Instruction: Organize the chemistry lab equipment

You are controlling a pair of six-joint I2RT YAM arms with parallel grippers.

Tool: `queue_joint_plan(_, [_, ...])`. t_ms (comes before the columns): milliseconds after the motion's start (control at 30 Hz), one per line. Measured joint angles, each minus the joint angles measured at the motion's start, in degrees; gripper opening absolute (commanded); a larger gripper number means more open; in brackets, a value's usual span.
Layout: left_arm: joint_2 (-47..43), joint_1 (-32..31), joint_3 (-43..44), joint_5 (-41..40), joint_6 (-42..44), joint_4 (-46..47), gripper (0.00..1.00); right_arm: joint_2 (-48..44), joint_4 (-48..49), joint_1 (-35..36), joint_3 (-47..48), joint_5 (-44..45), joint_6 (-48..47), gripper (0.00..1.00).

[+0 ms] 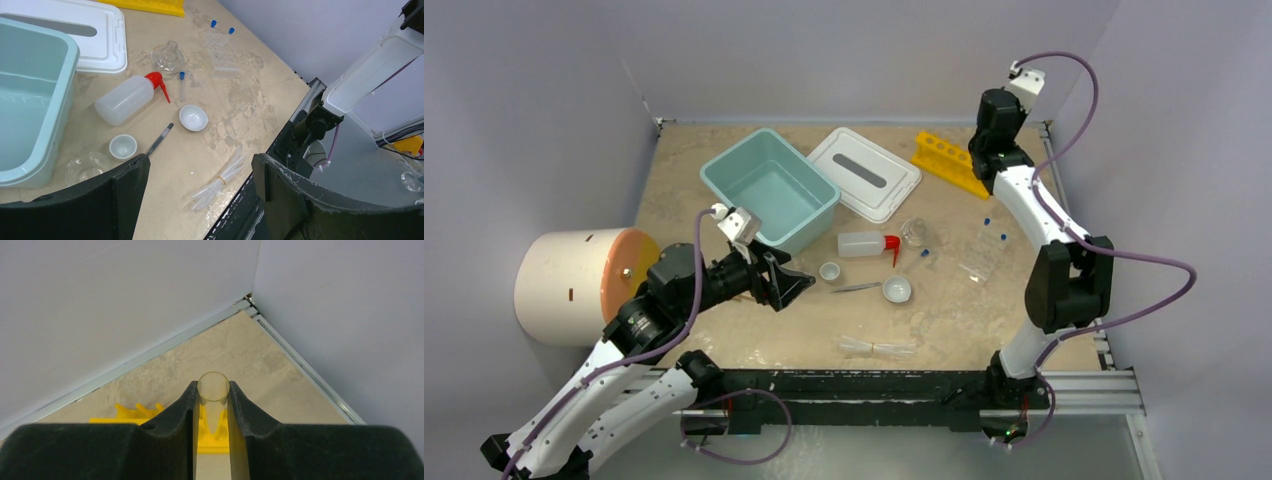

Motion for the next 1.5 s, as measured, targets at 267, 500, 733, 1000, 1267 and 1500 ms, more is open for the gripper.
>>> queue_joint_plan(267, [0.0, 0.0, 0.0, 0.0, 0.7, 0.0, 0.76, 0.5, 0.9, -0.3, -1.5, 0.0, 0.0, 0.0])
queue_joint_plan(500, [0.0, 0.0, 0.0, 0.0, 0.8, 0.0, 0.76, 0.5, 1.3, -0.3, -2.7, 0.2, 0.1, 0.0])
queue_joint_plan(733, [0.0, 0.0, 0.0, 0.0, 0.8, 0.0, 0.76, 0.8, 2.4, -0.3, -3.4, 1.0, 0.0, 0.0])
queue_joint_plan(1000, [0.0, 0.0, 0.0, 0.0, 0.9, 0.0, 0.76, 2.4, 3.6, -0.4, -3.4, 1.5, 0.0, 0.0])
queue_joint_plan(1267, [0.0, 0.0, 0.0, 0.0, 0.9, 0.0, 0.76, 3.9, 4.3, -0.4, -5.0, 1.3, 0.9, 0.02])
queue_joint_plan(1500, [0.0, 0.0, 0.0, 0.1, 1.0, 0.0, 0.76, 4.2, 6.4, -0.4, -8.4, 1.4, 2.1, 0.04])
